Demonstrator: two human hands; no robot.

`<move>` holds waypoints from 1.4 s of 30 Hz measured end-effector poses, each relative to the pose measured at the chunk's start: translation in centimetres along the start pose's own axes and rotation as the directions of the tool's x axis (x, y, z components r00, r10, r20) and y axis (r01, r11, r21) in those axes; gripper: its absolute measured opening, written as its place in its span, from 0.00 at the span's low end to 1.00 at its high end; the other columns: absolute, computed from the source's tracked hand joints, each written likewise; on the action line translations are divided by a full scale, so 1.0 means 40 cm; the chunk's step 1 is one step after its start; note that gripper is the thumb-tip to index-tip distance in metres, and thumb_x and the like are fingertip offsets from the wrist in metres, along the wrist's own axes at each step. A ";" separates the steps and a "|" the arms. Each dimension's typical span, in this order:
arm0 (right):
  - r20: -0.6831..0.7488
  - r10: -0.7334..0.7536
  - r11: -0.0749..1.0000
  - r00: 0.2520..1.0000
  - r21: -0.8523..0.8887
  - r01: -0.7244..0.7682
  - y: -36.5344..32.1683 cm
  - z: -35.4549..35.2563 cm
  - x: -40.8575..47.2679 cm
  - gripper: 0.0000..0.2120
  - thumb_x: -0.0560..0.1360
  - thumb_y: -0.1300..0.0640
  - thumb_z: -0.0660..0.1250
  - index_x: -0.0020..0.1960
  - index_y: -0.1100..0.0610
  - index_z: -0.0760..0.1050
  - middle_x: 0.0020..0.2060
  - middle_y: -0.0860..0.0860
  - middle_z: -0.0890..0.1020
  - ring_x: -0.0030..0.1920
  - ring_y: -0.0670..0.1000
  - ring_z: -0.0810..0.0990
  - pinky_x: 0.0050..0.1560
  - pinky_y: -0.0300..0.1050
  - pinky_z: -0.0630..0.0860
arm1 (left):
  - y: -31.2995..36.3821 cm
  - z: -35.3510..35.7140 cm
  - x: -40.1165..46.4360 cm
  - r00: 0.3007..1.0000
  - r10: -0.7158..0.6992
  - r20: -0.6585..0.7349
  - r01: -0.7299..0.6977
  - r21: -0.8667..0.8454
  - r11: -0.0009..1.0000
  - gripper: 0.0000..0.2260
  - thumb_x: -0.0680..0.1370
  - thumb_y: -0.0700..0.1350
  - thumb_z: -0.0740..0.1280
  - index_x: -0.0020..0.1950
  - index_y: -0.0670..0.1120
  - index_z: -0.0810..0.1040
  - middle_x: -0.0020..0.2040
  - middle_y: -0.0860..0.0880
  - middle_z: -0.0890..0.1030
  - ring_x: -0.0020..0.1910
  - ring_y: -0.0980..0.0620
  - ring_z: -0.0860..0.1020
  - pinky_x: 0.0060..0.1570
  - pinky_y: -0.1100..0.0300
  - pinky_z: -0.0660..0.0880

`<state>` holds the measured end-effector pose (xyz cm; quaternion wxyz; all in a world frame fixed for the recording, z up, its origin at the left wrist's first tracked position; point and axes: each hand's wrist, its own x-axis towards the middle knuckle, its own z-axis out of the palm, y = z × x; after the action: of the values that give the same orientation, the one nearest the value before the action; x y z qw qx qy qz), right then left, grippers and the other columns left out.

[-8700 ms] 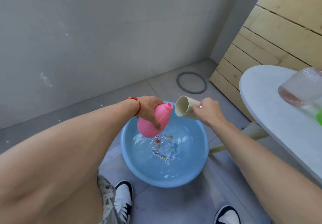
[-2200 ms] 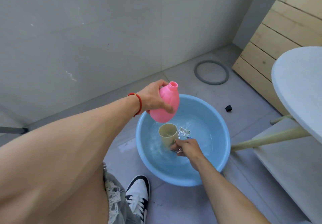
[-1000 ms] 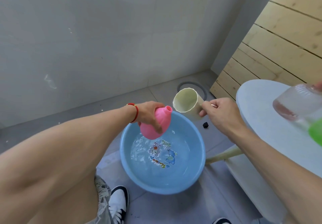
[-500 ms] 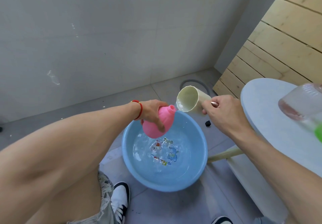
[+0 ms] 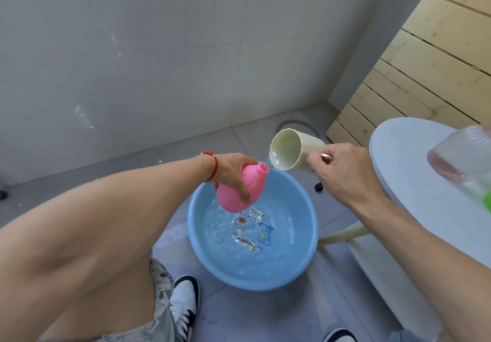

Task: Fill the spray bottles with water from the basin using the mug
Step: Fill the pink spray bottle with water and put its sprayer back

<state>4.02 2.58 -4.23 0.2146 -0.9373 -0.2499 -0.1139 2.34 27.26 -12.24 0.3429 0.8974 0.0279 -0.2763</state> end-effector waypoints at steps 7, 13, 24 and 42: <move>-0.018 -0.046 0.998 0.999 -0.048 0.045 -0.005 0.001 0.001 0.23 0.77 0.56 0.65 0.28 0.57 0.59 0.24 0.56 0.62 0.29 0.57 0.61 0.32 0.50 0.59 | -0.002 0.003 -0.001 1.000 0.000 0.015 0.000 0.006 1.000 0.36 0.63 0.49 0.86 0.67 0.58 0.76 0.58 0.54 0.79 0.58 0.43 0.80 0.40 0.41 0.85; -0.046 -0.122 0.989 0.991 -0.089 0.118 0.009 0.011 0.004 0.21 0.77 0.54 0.63 0.28 0.57 0.61 0.23 0.53 0.64 0.30 0.58 0.64 0.33 0.47 0.61 | 0.001 0.003 -0.002 1.000 0.007 0.027 -0.007 0.001 1.000 0.35 0.64 0.48 0.85 0.67 0.59 0.75 0.57 0.54 0.78 0.59 0.43 0.79 0.41 0.40 0.85; -0.125 -0.198 0.968 0.972 -0.182 0.173 0.030 0.028 0.007 0.18 0.76 0.52 0.60 0.29 0.57 0.66 0.26 0.54 0.72 0.36 0.57 0.71 0.35 0.44 0.61 | 0.002 0.004 -0.003 0.999 -0.002 0.045 0.004 -0.049 0.999 0.33 0.64 0.46 0.86 0.64 0.59 0.75 0.57 0.53 0.78 0.58 0.43 0.79 0.41 0.38 0.85; -0.212 -0.401 0.882 0.891 -0.351 0.314 0.018 0.024 0.005 0.15 0.75 0.56 0.64 0.30 0.58 0.71 0.26 0.51 0.75 0.40 0.57 0.77 0.34 0.42 0.61 | 0.004 0.006 -0.005 0.997 -0.024 0.073 0.028 -0.051 0.998 0.34 0.64 0.46 0.85 0.65 0.59 0.75 0.56 0.54 0.79 0.58 0.43 0.79 0.41 0.39 0.85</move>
<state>4.67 2.54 -5.27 0.0740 -0.8705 -0.3664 -0.3202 2.09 27.03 -12.18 0.3633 0.8771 0.0343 -0.3124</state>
